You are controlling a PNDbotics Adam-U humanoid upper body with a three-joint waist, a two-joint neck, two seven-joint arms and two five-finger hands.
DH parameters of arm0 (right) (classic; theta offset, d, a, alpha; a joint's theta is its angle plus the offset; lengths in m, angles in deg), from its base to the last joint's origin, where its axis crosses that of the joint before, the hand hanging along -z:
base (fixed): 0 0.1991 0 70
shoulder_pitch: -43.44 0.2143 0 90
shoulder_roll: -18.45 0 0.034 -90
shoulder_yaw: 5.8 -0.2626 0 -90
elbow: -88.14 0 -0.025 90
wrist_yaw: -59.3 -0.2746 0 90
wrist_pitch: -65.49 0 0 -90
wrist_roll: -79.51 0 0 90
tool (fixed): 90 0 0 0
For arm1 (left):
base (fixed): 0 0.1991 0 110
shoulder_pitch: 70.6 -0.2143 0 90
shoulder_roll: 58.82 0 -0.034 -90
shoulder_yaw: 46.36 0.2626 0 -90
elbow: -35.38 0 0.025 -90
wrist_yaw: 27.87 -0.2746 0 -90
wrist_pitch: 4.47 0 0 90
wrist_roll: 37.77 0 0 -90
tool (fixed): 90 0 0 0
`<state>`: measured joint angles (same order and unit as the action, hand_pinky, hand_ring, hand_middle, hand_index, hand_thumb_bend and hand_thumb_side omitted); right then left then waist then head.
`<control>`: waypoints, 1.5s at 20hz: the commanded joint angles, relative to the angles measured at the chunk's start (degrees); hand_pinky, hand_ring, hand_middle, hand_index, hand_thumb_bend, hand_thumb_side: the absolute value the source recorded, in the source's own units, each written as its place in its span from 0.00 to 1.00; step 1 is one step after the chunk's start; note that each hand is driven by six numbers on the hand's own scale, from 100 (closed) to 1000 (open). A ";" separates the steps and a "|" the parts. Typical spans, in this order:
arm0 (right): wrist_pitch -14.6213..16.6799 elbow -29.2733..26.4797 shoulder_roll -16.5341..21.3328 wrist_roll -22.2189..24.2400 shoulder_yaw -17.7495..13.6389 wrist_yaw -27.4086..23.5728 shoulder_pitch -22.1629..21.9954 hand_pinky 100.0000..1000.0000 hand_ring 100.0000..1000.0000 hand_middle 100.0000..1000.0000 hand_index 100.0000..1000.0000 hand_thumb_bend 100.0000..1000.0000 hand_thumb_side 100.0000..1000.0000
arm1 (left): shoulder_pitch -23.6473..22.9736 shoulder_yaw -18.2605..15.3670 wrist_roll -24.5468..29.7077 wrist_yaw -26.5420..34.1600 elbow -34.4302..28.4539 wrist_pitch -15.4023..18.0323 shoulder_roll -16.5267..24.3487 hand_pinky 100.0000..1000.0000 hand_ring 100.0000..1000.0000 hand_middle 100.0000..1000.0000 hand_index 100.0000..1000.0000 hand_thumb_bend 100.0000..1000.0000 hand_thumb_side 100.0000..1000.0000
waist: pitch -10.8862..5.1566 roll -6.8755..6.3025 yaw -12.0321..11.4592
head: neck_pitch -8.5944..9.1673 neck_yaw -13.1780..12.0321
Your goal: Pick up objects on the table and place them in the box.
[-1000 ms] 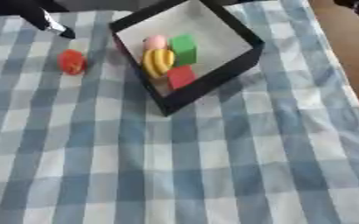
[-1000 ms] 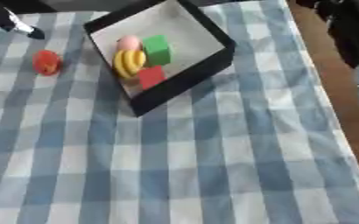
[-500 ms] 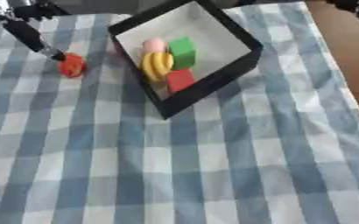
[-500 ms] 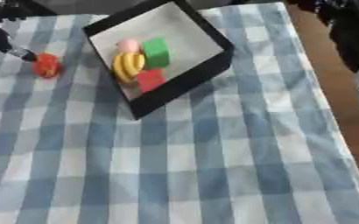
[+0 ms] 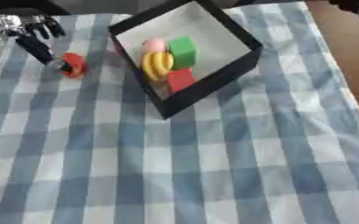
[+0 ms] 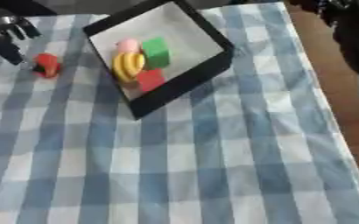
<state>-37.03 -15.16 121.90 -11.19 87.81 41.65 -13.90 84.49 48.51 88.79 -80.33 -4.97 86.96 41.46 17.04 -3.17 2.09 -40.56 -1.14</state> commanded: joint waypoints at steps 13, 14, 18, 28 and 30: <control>-0.16 -0.39 0.78 0.26 -0.13 0.76 0.44 0.91 0.74 0.72 0.71 0.00 0.68 | 1.24 -0.42 -0.01 -5.79 1.13 -0.11 0.07 0.77 0.79 0.74 0.74 0.31 0.06 | -0.67 0.72 -0.19 | 0.51 -0.42; -0.15 -0.38 0.81 0.26 -0.13 0.78 0.41 0.91 0.74 0.72 0.71 0.00 0.68 | 1.22 -0.37 -0.04 -5.63 1.08 -0.12 0.09 0.76 0.78 0.73 0.72 0.27 0.04 | -0.69 0.74 -0.21 | 0.46 -0.42; -0.14 -0.33 0.89 0.27 -0.12 0.80 0.34 0.91 0.74 0.72 0.71 0.00 0.68 | 1.41 -0.07 0.05 -4.93 0.00 0.08 0.31 0.75 0.76 0.71 0.69 0.16 0.00 | -0.84 0.69 -0.37 | 0.24 -0.32; 0.18 -0.63 1.26 -0.05 -0.46 0.01 0.54 0.91 0.74 0.72 0.71 0.00 0.66 | 4.84 2.49 -0.68 -1.49 -13.67 1.90 1.09 0.73 0.74 0.69 0.66 0.13 0.00 | -1.71 0.56 -0.61 | 0.10 0.42; 0.22 -0.66 1.31 -0.13 -0.52 -0.18 0.60 0.91 0.74 0.72 0.71 0.00 0.66 | 5.92 3.61 -0.13 -1.02 -16.40 2.48 0.51 0.74 0.75 0.69 0.66 0.13 0.00 | -1.89 0.56 -0.59 | 0.09 0.51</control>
<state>-36.97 -15.13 121.80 -11.17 88.06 41.79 -14.11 88.67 51.82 88.56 -82.03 -18.72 88.98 40.82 17.00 -3.17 1.52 -40.64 -0.83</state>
